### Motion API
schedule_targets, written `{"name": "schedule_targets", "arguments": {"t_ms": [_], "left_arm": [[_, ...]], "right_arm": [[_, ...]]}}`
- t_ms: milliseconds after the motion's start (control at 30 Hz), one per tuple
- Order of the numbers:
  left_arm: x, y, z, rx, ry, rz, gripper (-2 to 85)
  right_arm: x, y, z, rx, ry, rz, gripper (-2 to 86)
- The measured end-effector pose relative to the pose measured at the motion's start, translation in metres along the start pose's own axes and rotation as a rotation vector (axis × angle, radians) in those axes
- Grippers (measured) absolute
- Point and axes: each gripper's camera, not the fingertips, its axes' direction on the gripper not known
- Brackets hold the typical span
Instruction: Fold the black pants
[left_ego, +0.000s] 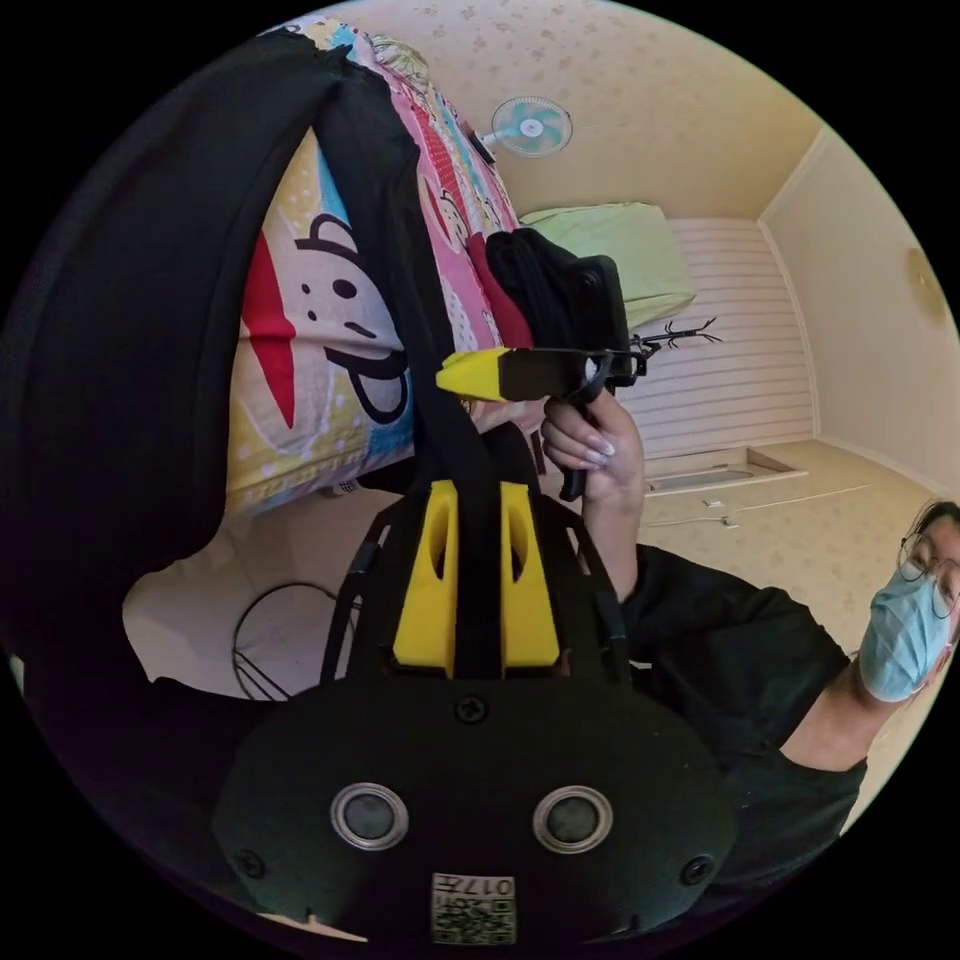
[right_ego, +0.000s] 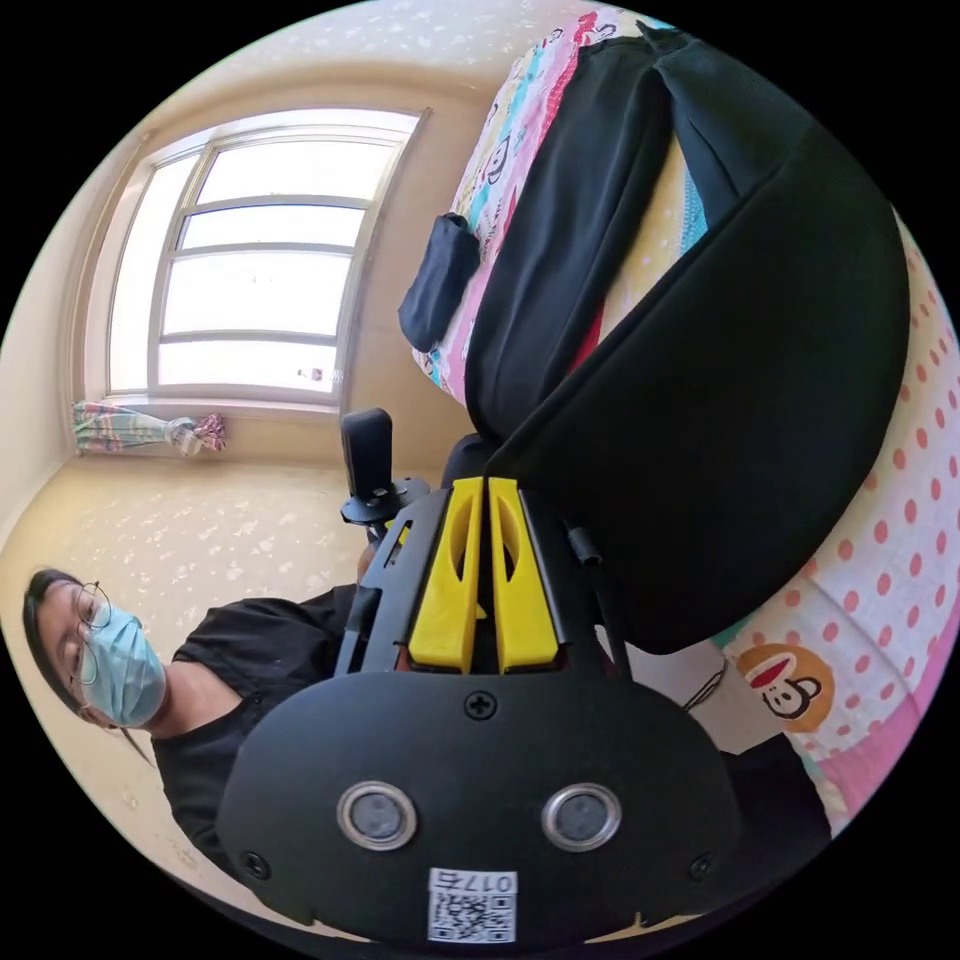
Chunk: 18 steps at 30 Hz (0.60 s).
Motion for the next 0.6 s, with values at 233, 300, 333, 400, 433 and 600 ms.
{"name": "schedule_targets", "arguments": {"t_ms": [233,300,333,400,433,600], "left_arm": [[-0.012,0.015,-0.044,0.062,0.104,-0.029,4.1],[-0.008,0.018,-0.054,0.072,0.089,-0.018,4.1],[-0.004,0.019,-0.059,0.069,0.058,-0.012,4.1],[0.003,0.02,-0.064,0.063,0.003,-0.003,4.1],[0.008,0.02,-0.066,0.065,-0.012,0.004,4.1],[0.017,0.015,-0.069,0.075,0.018,-0.001,4.0]], "right_arm": [[0.016,-0.022,-0.077,0.151,-0.111,-0.067,1.6],[0.026,-0.053,-0.133,0.279,0.005,-0.02,2.7],[0.028,-0.063,-0.146,0.311,0.049,-0.007,3.3],[0.04,-0.112,-0.19,0.438,0.24,0.056,6.7],[0.045,-0.124,-0.198,0.473,0.28,0.081,7.6],[0.093,-0.242,-0.223,0.521,0.521,0.22,11.3]]}}
